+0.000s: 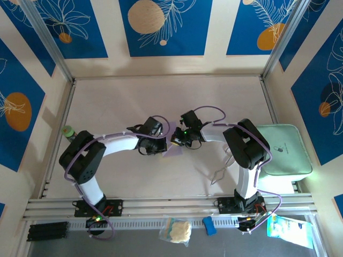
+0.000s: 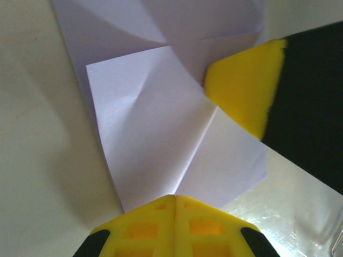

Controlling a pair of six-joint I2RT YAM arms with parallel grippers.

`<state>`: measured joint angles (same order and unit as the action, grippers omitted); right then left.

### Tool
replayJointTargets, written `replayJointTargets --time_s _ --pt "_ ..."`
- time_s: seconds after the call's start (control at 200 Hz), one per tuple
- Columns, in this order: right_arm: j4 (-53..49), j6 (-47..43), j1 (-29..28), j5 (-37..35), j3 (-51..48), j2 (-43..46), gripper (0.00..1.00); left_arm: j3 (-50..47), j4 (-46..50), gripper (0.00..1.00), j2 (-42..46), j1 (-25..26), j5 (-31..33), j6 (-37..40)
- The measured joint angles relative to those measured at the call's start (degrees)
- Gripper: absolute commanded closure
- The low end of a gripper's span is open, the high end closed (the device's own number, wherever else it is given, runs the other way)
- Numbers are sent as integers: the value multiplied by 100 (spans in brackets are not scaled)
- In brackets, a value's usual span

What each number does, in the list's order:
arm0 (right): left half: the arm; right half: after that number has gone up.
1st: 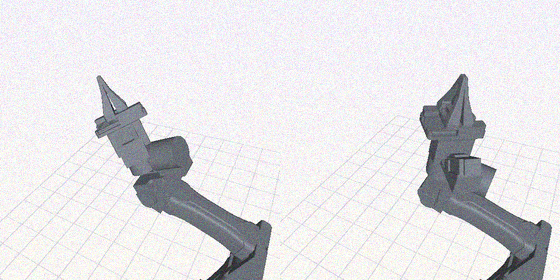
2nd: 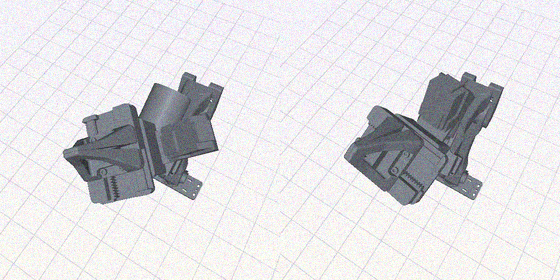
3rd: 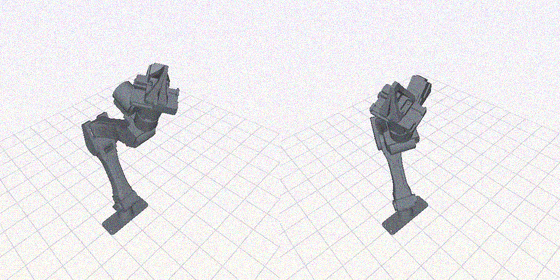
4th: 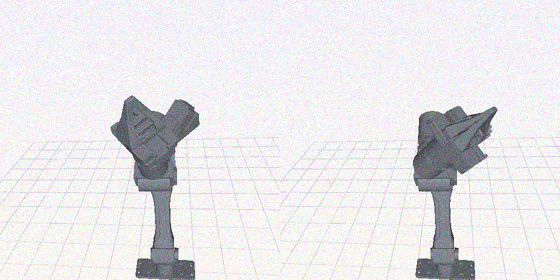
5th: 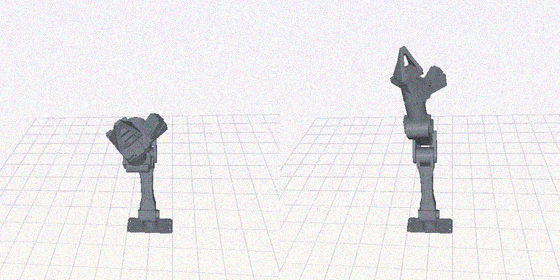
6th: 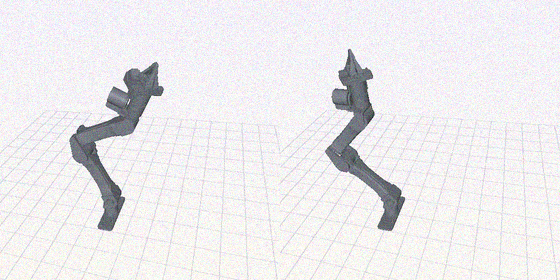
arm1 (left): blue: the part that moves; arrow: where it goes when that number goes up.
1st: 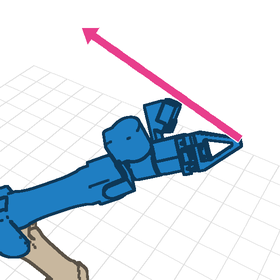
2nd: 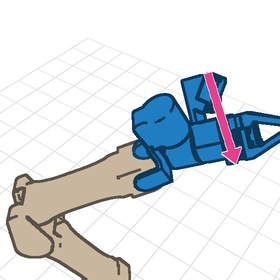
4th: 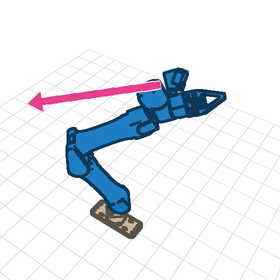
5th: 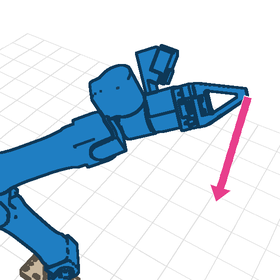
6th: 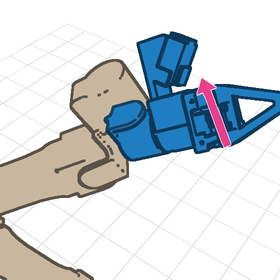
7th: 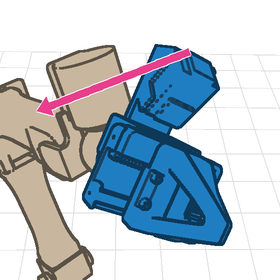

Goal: Fold a paper plane with a square sheet of paper (pick it up from the middle)
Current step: Fold the triangle a second time at the center of the table.

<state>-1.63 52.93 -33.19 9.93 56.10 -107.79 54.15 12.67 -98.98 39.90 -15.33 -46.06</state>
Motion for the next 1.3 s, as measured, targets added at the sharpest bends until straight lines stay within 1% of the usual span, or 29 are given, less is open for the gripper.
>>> replayJointTargets --time_s 0.24,0.395,0.535,0.92,1.141,1.296 --pt "-85 -46 7 0 2 57 95 0 2 100 -190 0 44 -13" --pt "-463 -225 33 -57 2 286 94 0 -4 100 -199 0 42 -9" --pt "-527 -323 0 -50 2 474 94 0 -9 100 -203 0 37 -9" --pt "-361 -319 -326 197 2 372 95 0 -9 100 -203 0 39 -11" --pt "-286 -297 -334 256 2 72 95 -11 -31 100 -203 -2 37 -15" --pt "-203 -295 -319 299 2 33 95 -109 -166 100 -136 -2 20 -37"
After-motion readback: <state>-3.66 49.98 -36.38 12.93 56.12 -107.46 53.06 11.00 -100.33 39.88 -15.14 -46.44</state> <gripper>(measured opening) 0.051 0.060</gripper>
